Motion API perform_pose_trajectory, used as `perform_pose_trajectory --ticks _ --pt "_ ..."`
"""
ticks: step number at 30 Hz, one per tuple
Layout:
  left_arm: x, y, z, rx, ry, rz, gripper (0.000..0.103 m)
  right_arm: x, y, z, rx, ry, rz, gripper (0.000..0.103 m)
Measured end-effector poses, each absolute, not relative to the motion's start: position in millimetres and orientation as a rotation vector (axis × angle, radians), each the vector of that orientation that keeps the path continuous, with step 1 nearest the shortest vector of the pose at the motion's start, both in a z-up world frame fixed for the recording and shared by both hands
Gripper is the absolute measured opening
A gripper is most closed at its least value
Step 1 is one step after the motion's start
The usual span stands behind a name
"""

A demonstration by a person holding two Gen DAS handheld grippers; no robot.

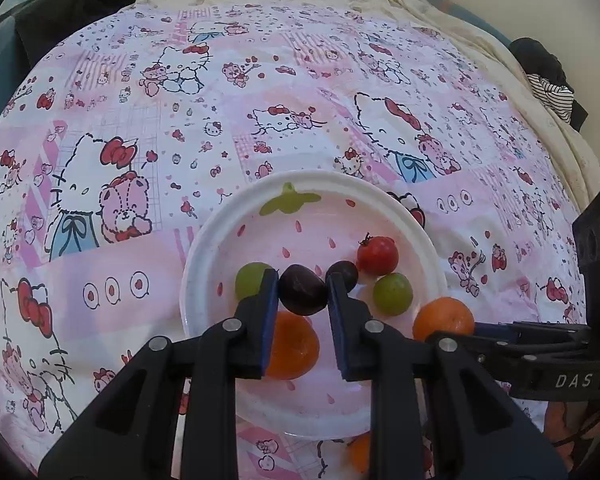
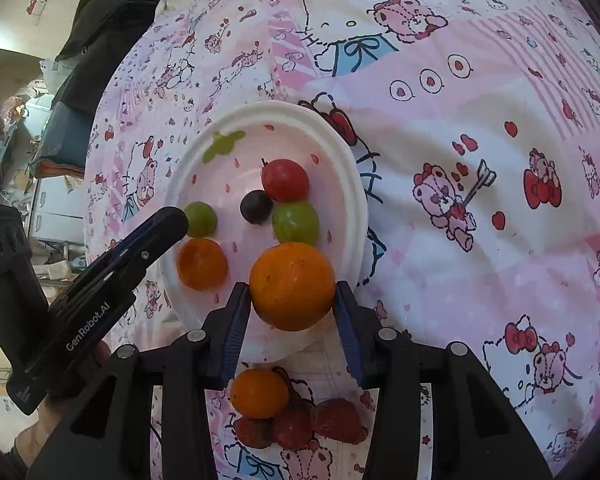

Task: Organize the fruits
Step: 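Carry the plum and orange over the plate and open both grippers, then withdraw both grippers from the plate toward the strawberries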

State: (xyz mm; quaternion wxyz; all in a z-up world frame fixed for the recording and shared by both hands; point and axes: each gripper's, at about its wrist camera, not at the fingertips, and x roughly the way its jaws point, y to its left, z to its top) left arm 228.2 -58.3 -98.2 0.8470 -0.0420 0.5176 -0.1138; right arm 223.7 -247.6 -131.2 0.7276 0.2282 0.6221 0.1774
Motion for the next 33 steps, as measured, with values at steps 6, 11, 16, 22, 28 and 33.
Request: perform_pose_trajectory --ticks 6,11,16,22,28,33 --pt "224.6 -54.3 -96.2 -0.113 1.084 -0.208 0.055 223.4 -249.5 -127.5 0.539 1.363 0.397 0.069" --pt "222.6 -49.9 -90.2 -0.124 1.082 -0.192 0.057 224.3 -256.0 -113.2 0.527 1.308 0.378 0.071" --pt "215.9 -49.8 -81.5 -0.108 1.064 -0.183 0.058 223.2 -263.6 -96.2 0.519 1.245 0.368 0.071" --pt "202.4 -51.5 -70.9 -0.081 1.047 -0.177 0.058 214.3 -272.5 -79.0 0.517 1.196 0.364 0.072" --pt "184.4 -47.0 -50.9 -0.076 1.008 -0.157 0.058 200.1 -281.5 -65.9 0.527 1.165 0.35 0.071" --pt "158.5 -39.4 -35.7 -0.068 0.967 -0.14 0.058 188.0 -286.2 -57.2 0.531 1.146 0.345 0.071"
